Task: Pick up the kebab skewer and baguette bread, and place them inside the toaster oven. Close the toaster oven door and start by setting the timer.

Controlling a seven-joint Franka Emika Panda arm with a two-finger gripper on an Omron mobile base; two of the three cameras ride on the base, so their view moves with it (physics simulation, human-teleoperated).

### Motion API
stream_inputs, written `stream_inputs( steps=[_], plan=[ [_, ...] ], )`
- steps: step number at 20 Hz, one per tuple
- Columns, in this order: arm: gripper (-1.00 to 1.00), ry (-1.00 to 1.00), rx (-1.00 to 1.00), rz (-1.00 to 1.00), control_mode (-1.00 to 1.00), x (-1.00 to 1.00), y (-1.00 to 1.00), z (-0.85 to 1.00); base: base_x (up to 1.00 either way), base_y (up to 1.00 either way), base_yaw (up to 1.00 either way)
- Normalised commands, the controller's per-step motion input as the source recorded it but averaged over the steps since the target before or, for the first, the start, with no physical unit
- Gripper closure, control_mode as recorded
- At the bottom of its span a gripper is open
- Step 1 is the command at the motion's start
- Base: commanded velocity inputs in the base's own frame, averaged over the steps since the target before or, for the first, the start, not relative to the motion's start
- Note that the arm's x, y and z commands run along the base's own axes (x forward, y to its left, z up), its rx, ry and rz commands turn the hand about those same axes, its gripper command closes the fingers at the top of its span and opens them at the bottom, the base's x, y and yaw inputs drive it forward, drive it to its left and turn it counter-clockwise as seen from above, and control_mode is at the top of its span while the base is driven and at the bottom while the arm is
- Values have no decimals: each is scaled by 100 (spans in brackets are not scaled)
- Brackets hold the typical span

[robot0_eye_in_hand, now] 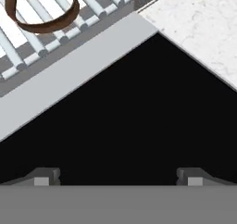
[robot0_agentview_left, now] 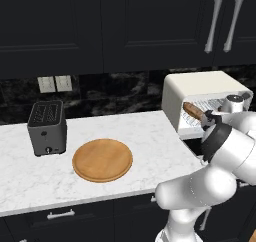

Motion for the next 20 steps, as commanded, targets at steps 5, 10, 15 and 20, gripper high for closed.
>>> stream_inputs(
  steps=[5,10,15,20],
  plan=[
    [-100,-9,3,-14,-100,42,2,0,0,0,0],
    [-100,-4,7,-12,-100,48,1,1,0,0,0],
    [-100,0,9,-11,-100,38,0,3,0,0,0],
    [-100,0,8,-9,-100,4,0,0,0,0,0]
  ],
)
